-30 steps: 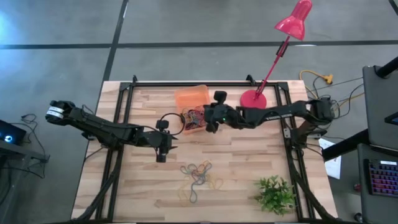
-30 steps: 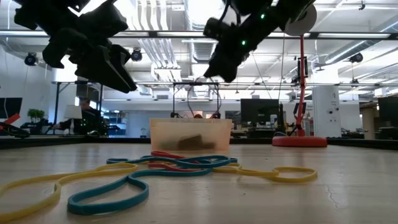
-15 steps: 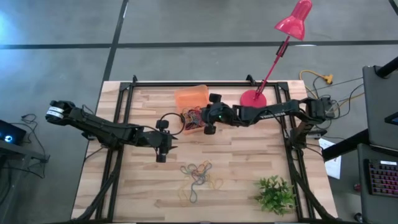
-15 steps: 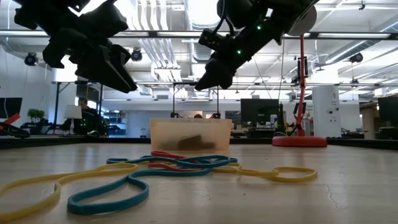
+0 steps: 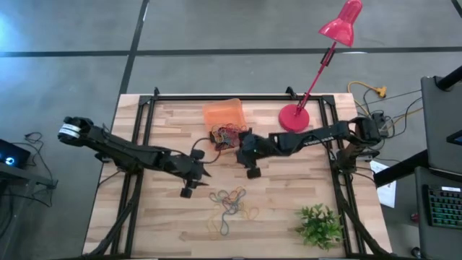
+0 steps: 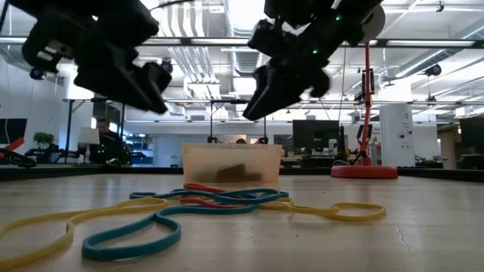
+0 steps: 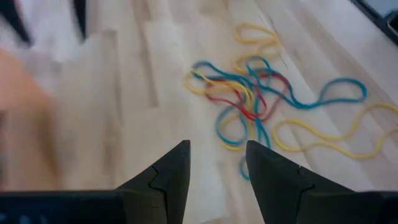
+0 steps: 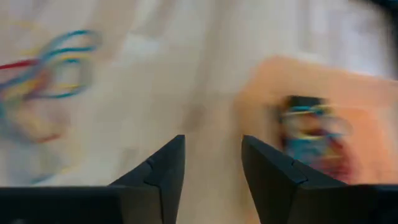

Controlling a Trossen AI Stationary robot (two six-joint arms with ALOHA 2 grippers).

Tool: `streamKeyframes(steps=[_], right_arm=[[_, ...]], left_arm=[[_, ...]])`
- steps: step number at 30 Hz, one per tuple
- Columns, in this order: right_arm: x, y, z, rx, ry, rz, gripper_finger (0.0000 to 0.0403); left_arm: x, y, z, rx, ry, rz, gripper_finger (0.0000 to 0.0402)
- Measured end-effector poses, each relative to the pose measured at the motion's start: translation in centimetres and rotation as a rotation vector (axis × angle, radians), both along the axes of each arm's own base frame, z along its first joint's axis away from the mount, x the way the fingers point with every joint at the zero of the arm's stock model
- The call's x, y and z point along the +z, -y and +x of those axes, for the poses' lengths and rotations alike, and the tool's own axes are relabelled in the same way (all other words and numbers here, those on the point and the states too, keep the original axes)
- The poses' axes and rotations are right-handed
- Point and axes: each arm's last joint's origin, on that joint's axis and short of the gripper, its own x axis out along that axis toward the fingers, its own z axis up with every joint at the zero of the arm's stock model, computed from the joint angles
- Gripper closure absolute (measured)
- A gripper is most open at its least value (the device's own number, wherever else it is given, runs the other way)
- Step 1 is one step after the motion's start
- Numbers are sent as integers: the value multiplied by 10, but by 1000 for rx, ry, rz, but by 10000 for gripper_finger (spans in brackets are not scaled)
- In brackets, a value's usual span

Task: Pick and place rubber bands into bin
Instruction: Put the blue rubber band into the orange bin

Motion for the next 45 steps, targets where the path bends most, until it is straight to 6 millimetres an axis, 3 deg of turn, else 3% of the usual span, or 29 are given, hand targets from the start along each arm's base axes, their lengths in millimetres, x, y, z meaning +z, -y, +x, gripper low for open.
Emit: streamKeyframes(steps=[8, 20, 35, 45], right_arm=[[-10, -45, -12, 36, -118, 85, 275], [-16, -90, -26, 62, -165, 157, 296], [-42, -118, -54, -28, -240, 221, 321], [-47, -127, -60, -34, -234, 226, 334]], left_arm=[[-42, 22, 20, -97, -104, -27, 261], [-65, 39, 34, -113, -129, -60, 261], [-64, 41, 38, -118, -74, -36, 261], [-90, 43, 45, -107, -140, -24, 261]])
